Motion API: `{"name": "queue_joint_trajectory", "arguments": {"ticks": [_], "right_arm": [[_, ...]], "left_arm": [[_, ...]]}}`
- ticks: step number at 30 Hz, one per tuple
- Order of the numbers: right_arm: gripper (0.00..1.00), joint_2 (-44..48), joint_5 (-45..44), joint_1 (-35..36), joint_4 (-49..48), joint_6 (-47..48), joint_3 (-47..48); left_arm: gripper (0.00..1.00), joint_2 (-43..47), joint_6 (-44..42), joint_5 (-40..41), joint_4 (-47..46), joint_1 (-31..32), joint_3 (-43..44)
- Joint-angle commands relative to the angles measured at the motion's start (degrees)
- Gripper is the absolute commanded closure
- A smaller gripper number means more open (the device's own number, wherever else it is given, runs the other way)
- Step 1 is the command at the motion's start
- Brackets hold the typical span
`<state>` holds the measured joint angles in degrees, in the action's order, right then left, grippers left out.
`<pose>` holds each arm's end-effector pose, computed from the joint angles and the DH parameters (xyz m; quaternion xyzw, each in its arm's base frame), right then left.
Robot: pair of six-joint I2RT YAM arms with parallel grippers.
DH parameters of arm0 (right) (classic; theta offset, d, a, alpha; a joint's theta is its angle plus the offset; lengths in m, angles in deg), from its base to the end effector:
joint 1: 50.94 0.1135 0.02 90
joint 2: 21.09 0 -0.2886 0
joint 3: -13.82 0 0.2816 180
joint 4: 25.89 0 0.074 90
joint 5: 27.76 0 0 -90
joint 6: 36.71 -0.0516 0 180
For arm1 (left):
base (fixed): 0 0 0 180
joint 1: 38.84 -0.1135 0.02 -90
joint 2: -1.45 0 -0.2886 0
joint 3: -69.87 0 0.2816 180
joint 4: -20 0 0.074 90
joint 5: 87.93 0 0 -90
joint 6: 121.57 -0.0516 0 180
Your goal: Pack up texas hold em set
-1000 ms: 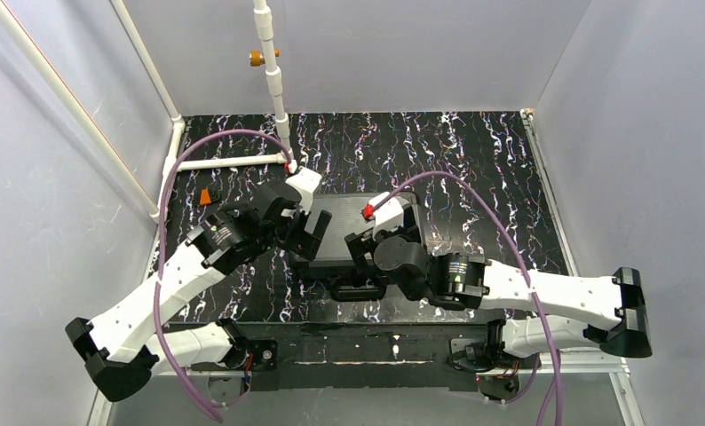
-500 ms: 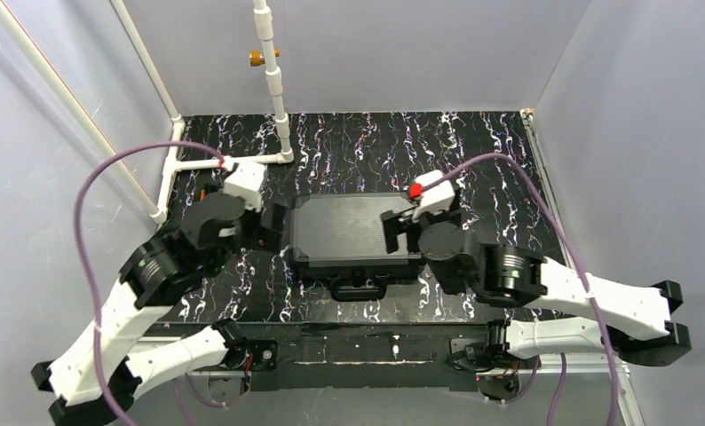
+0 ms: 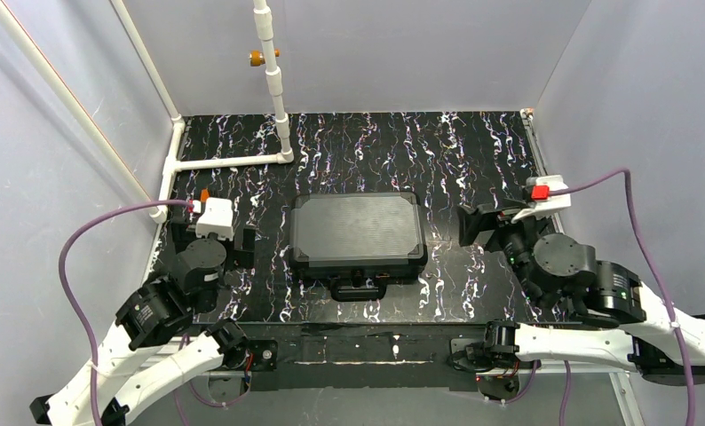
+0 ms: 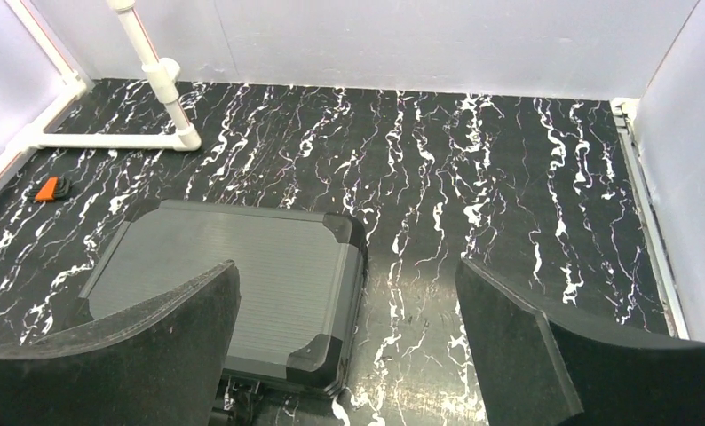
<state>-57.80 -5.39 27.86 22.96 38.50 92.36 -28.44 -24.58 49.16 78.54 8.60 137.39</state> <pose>0.0646 0.0804 0.4624 -0.0172 0.7232 0.1158 0.6807 0.0919 -0.0442 0.3903 0.0485 0.7869 0.0549 0.6128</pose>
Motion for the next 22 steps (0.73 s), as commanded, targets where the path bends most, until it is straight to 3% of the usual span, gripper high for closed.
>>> {"name": "queue_joint_trajectory", "arguments": {"ticks": [1, 22], "right_arm": [[0.02, 3.59, -0.82, 0.03, 0.89, -1.21, -1.79], [0.02, 8.10, -1.17, 0.03, -4.27, 0.27, -4.68]], "left_arm": [[0.02, 4.17, -1.02, 2.33, -6.10, 0.16, -3.43], [0.02, 6.49, 2.51, -1.18, -6.67, 0.09, -6.57]]}}
